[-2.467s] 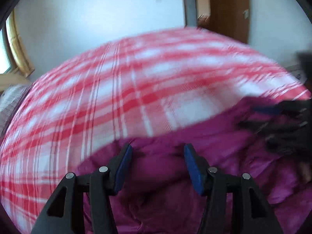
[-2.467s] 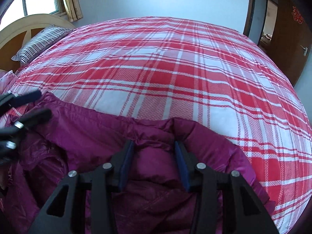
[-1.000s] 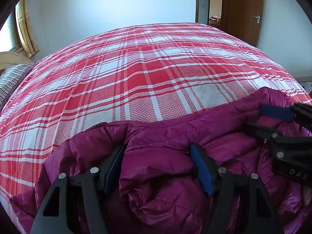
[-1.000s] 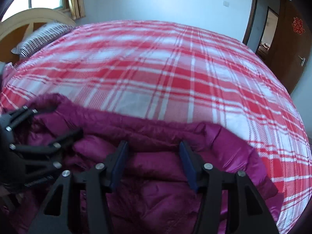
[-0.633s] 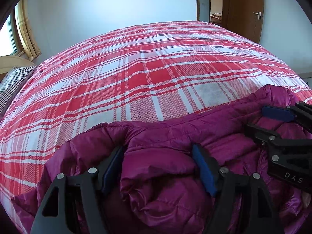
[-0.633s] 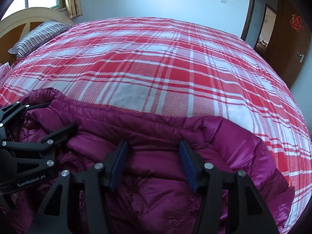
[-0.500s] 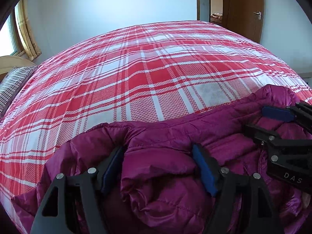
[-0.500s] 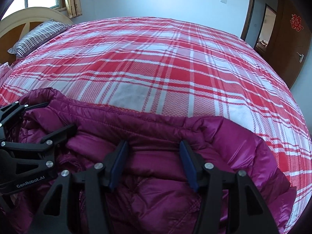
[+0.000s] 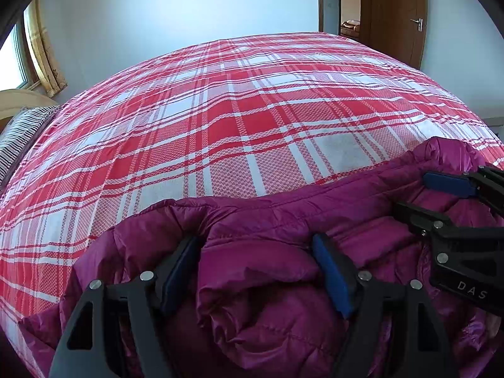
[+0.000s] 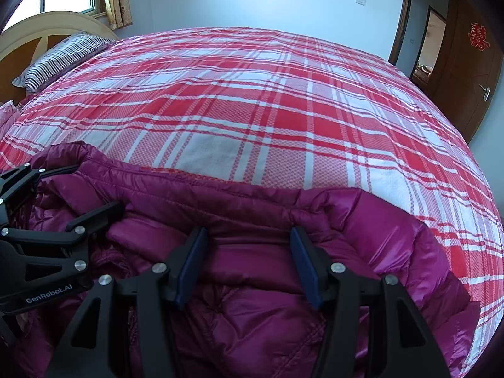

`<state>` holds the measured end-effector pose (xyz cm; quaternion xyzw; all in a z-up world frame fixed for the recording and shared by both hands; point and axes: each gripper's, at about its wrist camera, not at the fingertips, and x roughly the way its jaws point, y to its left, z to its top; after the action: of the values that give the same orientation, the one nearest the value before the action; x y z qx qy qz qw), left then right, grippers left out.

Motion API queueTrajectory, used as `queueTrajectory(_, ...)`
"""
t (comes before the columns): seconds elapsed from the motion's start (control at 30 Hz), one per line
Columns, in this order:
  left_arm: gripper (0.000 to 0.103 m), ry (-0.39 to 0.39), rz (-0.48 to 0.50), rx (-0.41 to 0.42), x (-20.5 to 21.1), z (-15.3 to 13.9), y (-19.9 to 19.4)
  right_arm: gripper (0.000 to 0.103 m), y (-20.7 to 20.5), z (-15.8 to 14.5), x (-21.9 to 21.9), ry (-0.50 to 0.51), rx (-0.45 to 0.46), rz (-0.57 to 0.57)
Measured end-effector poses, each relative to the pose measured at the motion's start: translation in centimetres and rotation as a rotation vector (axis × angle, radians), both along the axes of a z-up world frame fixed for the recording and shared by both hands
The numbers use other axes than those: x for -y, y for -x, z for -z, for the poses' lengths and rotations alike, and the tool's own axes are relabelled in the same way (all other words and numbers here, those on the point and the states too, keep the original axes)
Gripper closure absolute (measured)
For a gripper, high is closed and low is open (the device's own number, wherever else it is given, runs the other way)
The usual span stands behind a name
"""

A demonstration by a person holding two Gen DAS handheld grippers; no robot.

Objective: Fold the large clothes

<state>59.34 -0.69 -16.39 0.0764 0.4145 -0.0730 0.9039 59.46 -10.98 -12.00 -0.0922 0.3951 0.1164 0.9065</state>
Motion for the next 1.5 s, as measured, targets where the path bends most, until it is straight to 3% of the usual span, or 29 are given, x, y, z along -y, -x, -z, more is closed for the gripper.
queueTrajectory(0.07, 0.026, 0.014, -0.003, -0.013, -0.3, -0.5, -0.2, 0.043, -0.2, -0.4, 0.0, 0.002, -0.008, -0.013)
queueTrajectory(0.17, 0.026, 0.013, -0.054, 0.043, -0.8, -3.5, 1.1, 0.043, 0.6, -2.8, 1.3, 0.004, 0.014, -0.023)
queueTrajectory(0.2, 0.026, 0.042, -0.062, 0.061, -1.2, -5.1, 2.1, 0.038, 1.4, -3.8, 2.1, -0.019, 0.042, -0.001)
queueTrajectory(0.3, 0.026, 0.197, -0.028, 0.132, -3.3, -10.5, 8.9, 0.022, 5.6, -7.3, 6.0, -0.135, 0.079, 0.038)
queueTrajectory(0.4, 0.026, 0.241, 0.025, 0.151, -5.4, -12.0, 17.6, 0.018, 12.2, -8.0, 10.0, -0.211, 0.040, 0.036)
queueTrajectory(0.5, 0.025, 0.239, 0.045, 0.106, -7.4, -10.6, 25.2, 0.018, 19.1, -6.4, 12.9, -0.195, -0.020, 0.026)
queueTrajectory(0.63, 0.025, 0.267, 0.027, 0.017, -10.2, -6.2, 35.5, 0.018, 28.0, -3.9, 16.8, -0.191, -0.067, 0.084)
queueTrajectory(0.8, 0.025, 0.275, -0.042, -0.061, -11.9, -1.0, 43.0, 0.018, 36.2, -0.7, 19.9, -0.223, -0.112, 0.164)
queueTrajectory(0.93, 0.026, 0.294, -0.038, -0.038, -12.2, 0.0, 45.9, 0.018, 41.1, 1.7, 21.5, -0.266, -0.126, 0.204)
queueTrajectory(1.0, 0.026, 0.327, -0.034, -0.037, -11.9, 0.0, 46.8, 0.026, 42.7, 3.0, 21.8, -0.289, -0.154, 0.212)
queueTrajectory(1.07, 0.026, 0.370, -0.028, -0.040, -11.9, 0.3, 47.3, 0.032, 44.2, 3.2, 21.3, -0.302, -0.108, 0.206)
queueTrajectory(1.17, 0.026, 0.326, -0.020, -0.030, -11.2, 0.9, 47.9, 0.041, 44.6, 3.9, 21.0, -0.343, -0.097, 0.207)
queueTrajectory(1.2, 0.035, 0.320, -0.017, -0.030, -11.1, 0.8, 47.9, 0.049, 44.6, 4.0, 20.6, -0.325, -0.088, 0.215)
queueTrajectory(1.23, 0.060, 0.326, -0.007, -0.042, -10.9, 0.8, 48.0, 0.070, 44.6, 4.0, 20.0, -0.301, -0.086, 0.200)
queueTrajectory(1.27, 0.079, 0.340, 0.008, -0.061, -10.8, 0.7, 48.0, 0.081, 44.8, 4.1, 19.7, -0.299, -0.088, 0.177)
queueTrajectory(1.3, 0.090, 0.369, 0.023, -0.083, -11.1, 0.8, 48.0, 0.088, 44.9, 4.1, 19.6, -0.321, -0.095, 0.162)
queueTrajectory(1.33, 0.094, 0.381, 0.021, -0.084, -11.3, 0.8, 48.1, 0.095, 44.8, 4.1, 19.7, -0.333, -0.098, 0.159)
queueTrajectory(1.5, 0.098, 0.423, 0.045, -0.017, -11.8, -1.9, 49.6, 0.097, 45.2, 3.5, 20.1, -0.421, -0.117, 0.117)
